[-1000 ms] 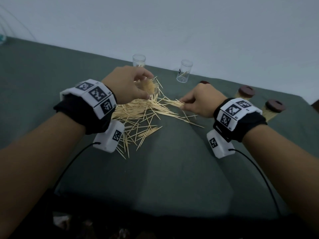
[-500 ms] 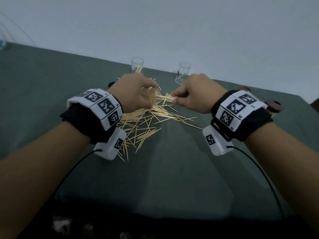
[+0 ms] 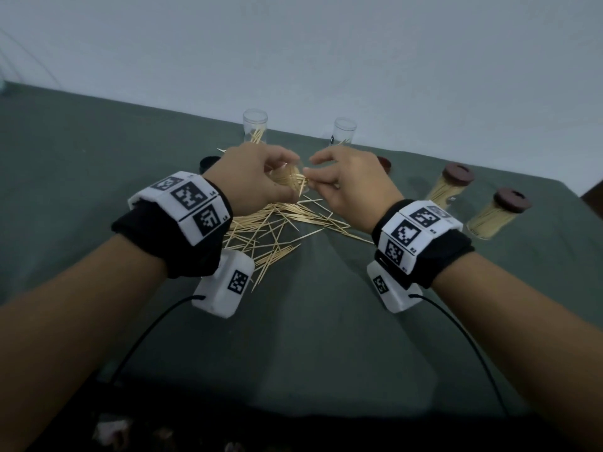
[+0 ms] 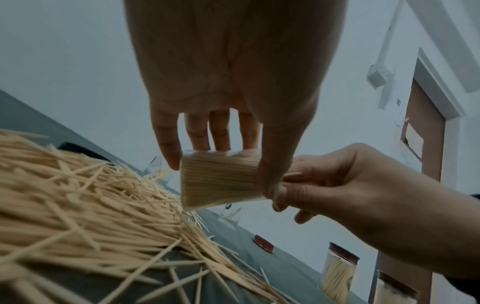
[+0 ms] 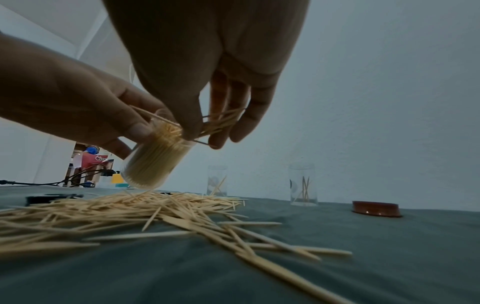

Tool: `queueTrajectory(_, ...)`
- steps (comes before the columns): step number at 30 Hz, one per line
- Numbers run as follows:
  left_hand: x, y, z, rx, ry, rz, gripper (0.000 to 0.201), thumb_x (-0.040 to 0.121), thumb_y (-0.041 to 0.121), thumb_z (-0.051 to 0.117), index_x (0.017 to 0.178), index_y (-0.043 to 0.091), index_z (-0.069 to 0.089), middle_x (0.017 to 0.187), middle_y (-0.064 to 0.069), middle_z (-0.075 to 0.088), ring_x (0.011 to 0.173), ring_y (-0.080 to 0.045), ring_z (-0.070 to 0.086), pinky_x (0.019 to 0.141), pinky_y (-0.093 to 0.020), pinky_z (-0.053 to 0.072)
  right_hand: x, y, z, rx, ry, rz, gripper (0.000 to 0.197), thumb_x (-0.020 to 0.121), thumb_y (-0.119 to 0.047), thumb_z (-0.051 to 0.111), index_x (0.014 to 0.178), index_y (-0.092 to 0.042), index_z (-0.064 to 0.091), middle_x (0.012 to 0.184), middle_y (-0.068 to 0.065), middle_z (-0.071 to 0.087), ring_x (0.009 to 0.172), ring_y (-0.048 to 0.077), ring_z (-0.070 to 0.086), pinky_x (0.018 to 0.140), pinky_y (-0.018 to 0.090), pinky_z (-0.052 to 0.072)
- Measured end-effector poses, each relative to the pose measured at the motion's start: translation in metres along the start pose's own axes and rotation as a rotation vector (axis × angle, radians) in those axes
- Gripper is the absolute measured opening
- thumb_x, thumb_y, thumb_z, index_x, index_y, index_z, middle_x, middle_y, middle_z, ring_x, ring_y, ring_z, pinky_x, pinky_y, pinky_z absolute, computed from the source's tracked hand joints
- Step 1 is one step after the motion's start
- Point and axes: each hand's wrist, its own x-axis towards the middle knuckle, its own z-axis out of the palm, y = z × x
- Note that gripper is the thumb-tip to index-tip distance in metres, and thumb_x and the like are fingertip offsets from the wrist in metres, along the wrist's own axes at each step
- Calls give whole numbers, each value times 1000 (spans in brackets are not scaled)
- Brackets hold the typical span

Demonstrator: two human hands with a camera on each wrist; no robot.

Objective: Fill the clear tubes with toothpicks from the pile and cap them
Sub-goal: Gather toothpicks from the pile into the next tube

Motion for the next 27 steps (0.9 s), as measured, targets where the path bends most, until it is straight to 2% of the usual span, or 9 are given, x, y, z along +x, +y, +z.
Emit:
queueTrajectory(2,0,0,1,-20,-11,-5,60,75,38,81,130,33,59,114,9,59,109,-7,56,89,-22,37,-2,2,-2,-7,27,-39,13,83,-16,68,92,-16,78,102,10,72,82,30,69,73,37,55)
queueTrajectory(4,0,1,1,-34,-18,-3,59,75,37,80,130,33,59,113,10,58,108,-7,57,89,-21,37,-4,2,-5,25,50,-84,11,83,-9,71,91,-13,77,96,5,75,82,23,70,68,34,54)
queueTrajectory(7,-1,2,1,-54,-47,10,56,75,35,81,127,34,60,111,9,62,106,-7,59,87,-20,38,-5,5,-6,122,52,-108,16,83,-2,69,94,-10,77,88,1,75,87,13,66,72,32,50)
queueTrajectory(9,-2,2,1,-55,-58,16,57,74,36,82,127,34,60,112,8,63,107,-8,60,89,-20,39,-5,10,-3,106,23,-121,18,85,-4,67,98,-12,77,89,1,74,78,15,67,69,35,53)
queueTrajectory(12,-1,2,1,-49,-64,13,58,74,38,81,128,35,59,116,7,61,110,-9,58,93,-23,39,-5,13,1,81,-9,-88,22,87,-10,63,105,-15,75,88,4,72,75,24,66,69,36,54)
queueTrajectory(15,-1,0,2,-55,-62,1,59,73,41,81,128,35,60,115,7,61,110,-10,59,96,-27,43,-4,12,0,61,-33,-66,19,88,-11,62,101,-13,76,82,7,66,71,24,61,67,32,48)
queueTrajectory(19,1,-4,-1,-36,-38,-20,61,73,44,80,129,35,59,112,11,59,105,-8,59,91,-26,44,-2,9,-6,35,-93,0,17,91,-13,62,101,-14,75,81,7,59,74,15,47,71,25,33)
queueTrajectory(23,2,-5,-4,-35,-19,-31,61,71,47,81,127,36,61,111,11,60,103,-8,61,90,-27,45,-1,7,-10,-10,-163,62,19,95,-17,57,102,-15,74,86,9,57,79,16,46,70,20,24)
queueTrajectory(27,2,-6,-4,-30,-9,-32,60,71,46,81,127,36,62,110,12,62,101,-8,62,87,-25,44,1,5,-15,-31,-216,127,21,96,-20,54,100,-12,73,85,12,58,80,23,52,65,24,26)
